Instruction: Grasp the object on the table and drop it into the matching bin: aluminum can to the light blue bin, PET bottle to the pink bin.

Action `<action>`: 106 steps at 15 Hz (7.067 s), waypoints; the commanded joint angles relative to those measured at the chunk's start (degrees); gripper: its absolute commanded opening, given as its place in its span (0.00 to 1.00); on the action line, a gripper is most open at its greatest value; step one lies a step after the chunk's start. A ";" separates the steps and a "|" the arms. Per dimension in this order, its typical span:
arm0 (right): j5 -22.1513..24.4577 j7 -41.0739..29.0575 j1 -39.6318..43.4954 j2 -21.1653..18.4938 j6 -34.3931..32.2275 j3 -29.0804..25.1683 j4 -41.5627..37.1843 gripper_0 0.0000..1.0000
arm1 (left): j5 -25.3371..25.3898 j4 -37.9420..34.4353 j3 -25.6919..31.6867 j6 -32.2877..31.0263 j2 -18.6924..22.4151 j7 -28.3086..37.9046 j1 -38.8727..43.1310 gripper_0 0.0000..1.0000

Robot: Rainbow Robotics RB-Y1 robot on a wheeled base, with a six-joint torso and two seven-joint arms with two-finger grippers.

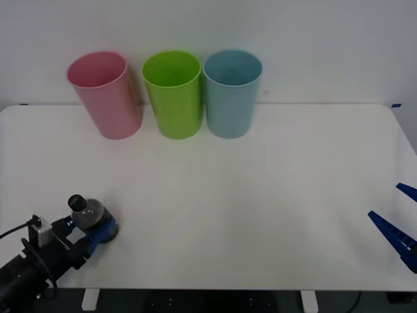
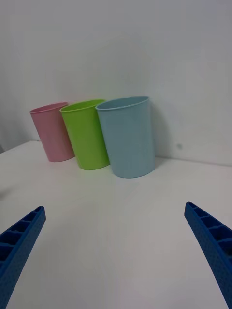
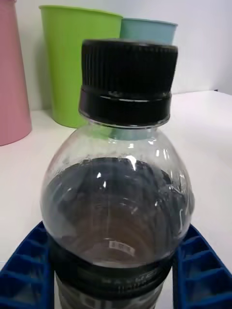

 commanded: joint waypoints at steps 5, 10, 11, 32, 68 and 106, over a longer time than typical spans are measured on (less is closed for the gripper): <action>0.00 0.00 0.00 0.00 0.00 0.00 0.00 1.00 | 1.35 -0.04 1.48 0.04 0.08 0.33 0.18 0.00; 0.00 0.00 0.00 0.00 0.00 0.00 0.00 1.00 | 4.07 -5.75 4.30 0.57 0.08 5.87 1.85 0.00; 0.00 0.00 0.00 0.00 0.00 0.00 0.00 1.00 | 4.33 -8.12 5.00 1.71 0.08 7.80 2.73 0.00; 0.00 0.00 0.00 0.00 0.00 0.00 0.00 1.00 | -9.20 -23.86 7.72 25.00 3.07 41.20 -16.43 0.00; 0.00 0.00 0.00 0.00 0.00 0.00 0.00 1.00 | -32.93 20.88 3.07 33.70 6.41 39.88 -57.66 1.00; 0.00 0.00 0.00 0.00 0.00 0.00 0.00 1.00 | 14.53 -13.40 9.04 1.97 17.22 14.74 5.71 1.00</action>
